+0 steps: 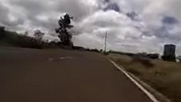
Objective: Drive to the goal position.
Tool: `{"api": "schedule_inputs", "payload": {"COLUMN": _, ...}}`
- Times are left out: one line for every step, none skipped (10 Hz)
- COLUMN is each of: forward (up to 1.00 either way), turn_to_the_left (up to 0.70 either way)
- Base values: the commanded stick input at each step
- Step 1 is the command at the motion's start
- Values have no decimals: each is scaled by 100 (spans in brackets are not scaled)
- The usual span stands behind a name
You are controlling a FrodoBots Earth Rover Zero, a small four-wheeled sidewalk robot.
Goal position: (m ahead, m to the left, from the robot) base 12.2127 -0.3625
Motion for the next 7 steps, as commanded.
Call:
{"api": "schedule_inputs", "payload": {"forward": 85, "turn_to_the_left": -12}}
{"api": "schedule_inputs", "payload": {"forward": 85, "turn_to_the_left": 0}}
{"api": "schedule_inputs", "payload": {"forward": 85, "turn_to_the_left": 0}}
{"api": "schedule_inputs", "payload": {"forward": 85, "turn_to_the_left": 0}}
{"api": "schedule_inputs", "payload": {"forward": 85, "turn_to_the_left": 0}}
{"api": "schedule_inputs", "payload": {"forward": 85, "turn_to_the_left": 0}}
{"api": "schedule_inputs", "payload": {"forward": 85, "turn_to_the_left": 0}}
